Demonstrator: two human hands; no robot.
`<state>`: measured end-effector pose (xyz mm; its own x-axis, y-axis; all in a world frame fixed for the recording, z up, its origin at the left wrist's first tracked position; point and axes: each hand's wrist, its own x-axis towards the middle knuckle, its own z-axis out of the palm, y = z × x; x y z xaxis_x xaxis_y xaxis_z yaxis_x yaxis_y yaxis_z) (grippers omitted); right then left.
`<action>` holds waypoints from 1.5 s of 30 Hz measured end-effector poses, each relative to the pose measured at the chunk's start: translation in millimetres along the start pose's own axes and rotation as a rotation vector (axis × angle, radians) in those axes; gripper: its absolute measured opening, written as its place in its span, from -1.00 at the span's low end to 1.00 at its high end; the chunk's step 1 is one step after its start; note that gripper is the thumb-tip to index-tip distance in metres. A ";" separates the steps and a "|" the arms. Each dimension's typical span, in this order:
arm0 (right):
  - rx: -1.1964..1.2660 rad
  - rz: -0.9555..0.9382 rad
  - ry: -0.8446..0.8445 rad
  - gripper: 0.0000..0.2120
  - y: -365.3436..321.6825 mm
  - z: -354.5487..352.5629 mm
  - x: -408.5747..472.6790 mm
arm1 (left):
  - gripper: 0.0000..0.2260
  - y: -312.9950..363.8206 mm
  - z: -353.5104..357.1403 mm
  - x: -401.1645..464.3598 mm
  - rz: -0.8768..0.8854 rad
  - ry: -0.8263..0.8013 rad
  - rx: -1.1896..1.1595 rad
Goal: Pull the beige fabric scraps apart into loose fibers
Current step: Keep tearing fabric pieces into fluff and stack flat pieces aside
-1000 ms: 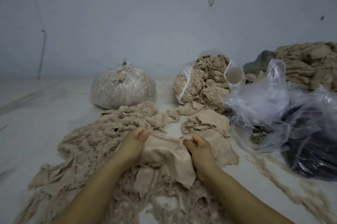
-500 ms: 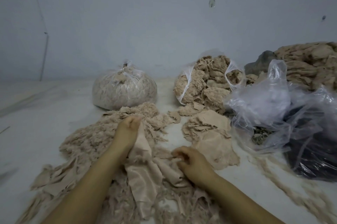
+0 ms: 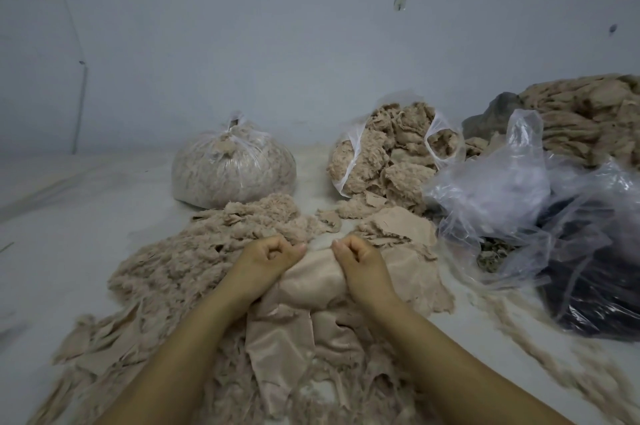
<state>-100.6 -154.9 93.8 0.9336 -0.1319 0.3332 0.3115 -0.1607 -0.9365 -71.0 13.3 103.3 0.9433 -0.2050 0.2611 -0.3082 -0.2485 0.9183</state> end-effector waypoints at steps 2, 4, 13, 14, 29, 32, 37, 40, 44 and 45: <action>0.039 0.102 -0.100 -0.68 0.0 3.0 -2.3 | -0.85 0.8 4.9 -0.6 -0.003 -0.103 -0.056; 0.083 0.180 -0.213 -0.73 -1.8 4.6 -5.2 | -0.88 -0.2 10.4 -0.8 0.004 -0.141 -0.120; 0.178 0.147 -0.049 -0.73 5.8 0.5 -5.6 | -0.70 -6.7 8.0 5.8 -0.064 0.051 -0.046; 0.183 0.156 -0.039 -0.73 7.1 0.4 -5.7 | -0.69 -7.1 8.0 7.1 -0.054 0.084 -0.046; 0.254 0.124 0.254 -0.68 3.0 -5.5 9.5 | -0.70 -21.5 30.5 -2.1 0.043 -0.193 0.082; 0.212 0.130 0.323 -0.69 7.4 -10.1 7.0 | -0.66 -23.3 26.3 -2.4 0.059 -0.167 0.069; 0.248 0.133 0.372 -0.69 13.0 -9.2 7.7 | -0.53 -19.6 17.9 -7.2 0.049 -0.147 0.032; 0.251 0.112 0.392 -0.71 11.8 -5.5 8.6 | -0.62 -17.2 13.5 -5.2 0.062 -0.144 0.036; 0.288 0.069 0.528 -0.75 7.9 -21.9 14.4 | -0.62 -23.7 -5.0 -9.0 -0.012 -0.083 -0.007; 0.272 0.059 0.541 -0.75 7.0 -27.1 16.2 | -0.64 -26.8 -9.5 -9.6 -0.016 -0.048 -0.001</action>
<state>-88.0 -184.7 95.6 0.7503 -0.6231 0.2209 0.3627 0.1086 -0.9256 -70.6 30.9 78.9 0.9410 -0.2463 0.2322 -0.2933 -0.2512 0.9224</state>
